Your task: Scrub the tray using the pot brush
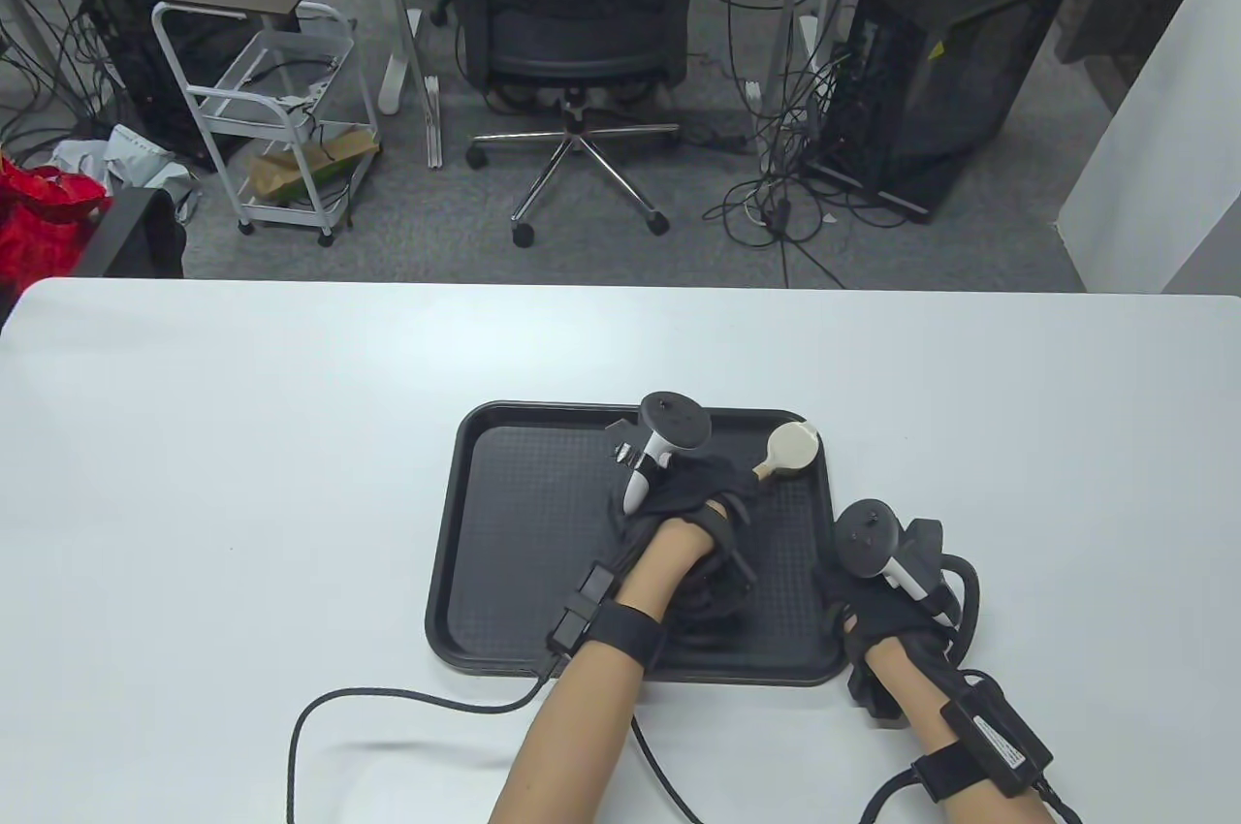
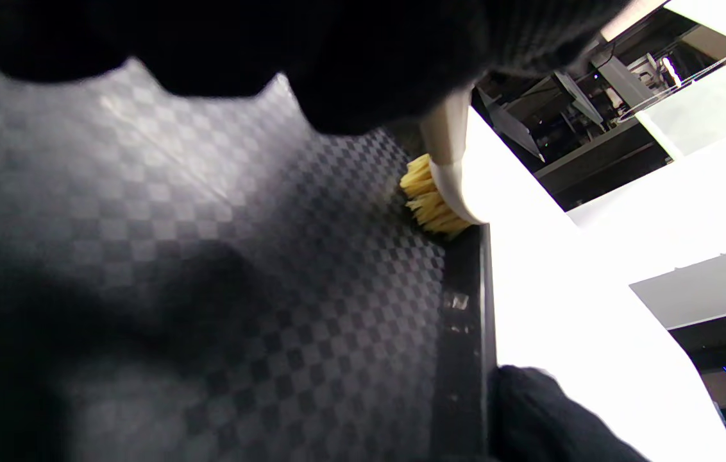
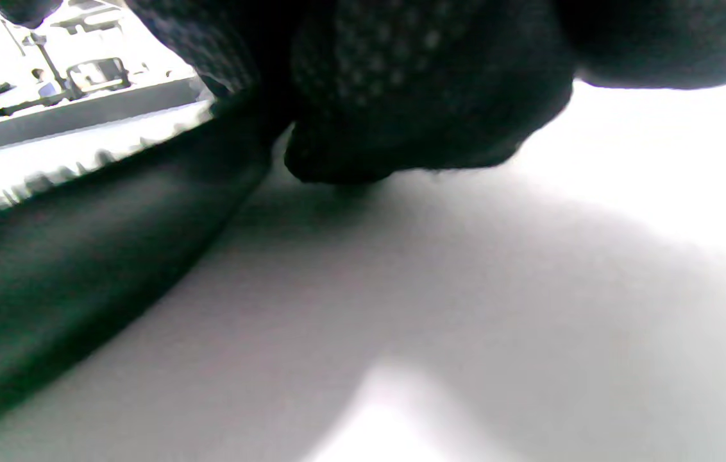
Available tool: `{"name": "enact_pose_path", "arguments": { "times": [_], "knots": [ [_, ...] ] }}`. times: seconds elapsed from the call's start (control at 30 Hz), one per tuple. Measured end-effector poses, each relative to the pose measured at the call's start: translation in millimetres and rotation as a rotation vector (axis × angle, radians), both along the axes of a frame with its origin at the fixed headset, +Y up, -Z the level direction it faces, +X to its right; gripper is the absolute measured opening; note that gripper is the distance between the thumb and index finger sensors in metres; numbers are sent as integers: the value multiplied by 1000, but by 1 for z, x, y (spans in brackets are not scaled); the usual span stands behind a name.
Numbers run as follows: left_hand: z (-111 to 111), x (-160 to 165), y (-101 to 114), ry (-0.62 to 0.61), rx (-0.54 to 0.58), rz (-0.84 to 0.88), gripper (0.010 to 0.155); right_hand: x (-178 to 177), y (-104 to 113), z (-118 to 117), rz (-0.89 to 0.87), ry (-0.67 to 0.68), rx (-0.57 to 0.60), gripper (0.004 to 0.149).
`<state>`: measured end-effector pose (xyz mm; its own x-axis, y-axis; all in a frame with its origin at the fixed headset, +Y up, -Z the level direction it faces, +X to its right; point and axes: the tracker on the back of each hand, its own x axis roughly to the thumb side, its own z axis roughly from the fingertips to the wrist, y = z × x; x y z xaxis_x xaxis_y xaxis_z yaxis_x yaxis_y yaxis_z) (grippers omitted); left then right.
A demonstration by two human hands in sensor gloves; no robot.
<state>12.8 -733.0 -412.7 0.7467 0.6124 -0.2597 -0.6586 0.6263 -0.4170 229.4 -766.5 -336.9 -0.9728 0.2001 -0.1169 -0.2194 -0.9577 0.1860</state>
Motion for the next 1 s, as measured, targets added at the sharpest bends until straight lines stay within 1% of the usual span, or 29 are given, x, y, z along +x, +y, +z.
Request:
{"name": "enact_pose_path", "arguments": {
  "times": [0.17, 0.33, 0.53, 1.0],
  "knots": [
    [1, -7, 3, 27, 5, -41, 58, 0, 0, 0, 4, 1, 1, 59],
    [3, -24, 8, 45, 7, -88, 58, -1, 0, 0, 21, 3, 3, 59],
    [4, -58, 13, 91, -2, -130, 58, -1, -1, 0, 15, 4, 2, 59],
    [11, -153, 16, 204, -43, -156, 59, -1, -1, 0, 17, 6, 3, 59]
  ]
}}
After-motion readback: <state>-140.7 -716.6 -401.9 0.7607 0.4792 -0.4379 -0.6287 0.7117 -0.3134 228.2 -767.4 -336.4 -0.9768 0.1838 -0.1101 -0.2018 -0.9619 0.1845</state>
